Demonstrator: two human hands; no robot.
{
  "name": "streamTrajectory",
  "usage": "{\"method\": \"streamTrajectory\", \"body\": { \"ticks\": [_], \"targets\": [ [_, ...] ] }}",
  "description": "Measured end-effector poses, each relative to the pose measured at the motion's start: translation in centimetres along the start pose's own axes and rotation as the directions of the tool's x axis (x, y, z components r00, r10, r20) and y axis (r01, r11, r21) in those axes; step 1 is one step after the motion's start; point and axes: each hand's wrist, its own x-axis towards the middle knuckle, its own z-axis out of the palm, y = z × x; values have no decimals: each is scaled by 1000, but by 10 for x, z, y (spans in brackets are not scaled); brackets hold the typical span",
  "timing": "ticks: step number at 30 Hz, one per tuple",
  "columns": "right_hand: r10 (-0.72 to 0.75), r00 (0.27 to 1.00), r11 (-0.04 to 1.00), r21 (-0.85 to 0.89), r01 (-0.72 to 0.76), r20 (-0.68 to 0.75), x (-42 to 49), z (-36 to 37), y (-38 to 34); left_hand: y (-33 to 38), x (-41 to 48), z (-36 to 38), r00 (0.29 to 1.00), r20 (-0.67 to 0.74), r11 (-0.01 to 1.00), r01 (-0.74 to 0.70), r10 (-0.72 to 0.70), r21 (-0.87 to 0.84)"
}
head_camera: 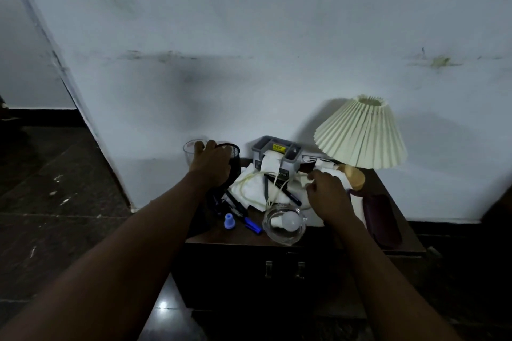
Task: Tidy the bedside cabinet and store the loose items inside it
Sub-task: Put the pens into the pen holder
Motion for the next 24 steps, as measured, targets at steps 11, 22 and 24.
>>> {"method": "streamTrajectory", "body": {
  "ticks": [11, 22, 24],
  "targets": [
    [-35, 982, 950, -298, 91, 186, 11, 35, -21, -5, 2, -10, 998, 43, 999, -37, 38, -22],
    [40, 996, 999, -7, -41, -81, 31, -44, -26, -4, -3, -11, 1000, -15, 1000, -13, 13, -29],
    [45, 987, 999, 11, -43, -156, 30, -67, -31, -7, -5, -19, 997, -76, 999, -29, 26, -39]
  ]
}}
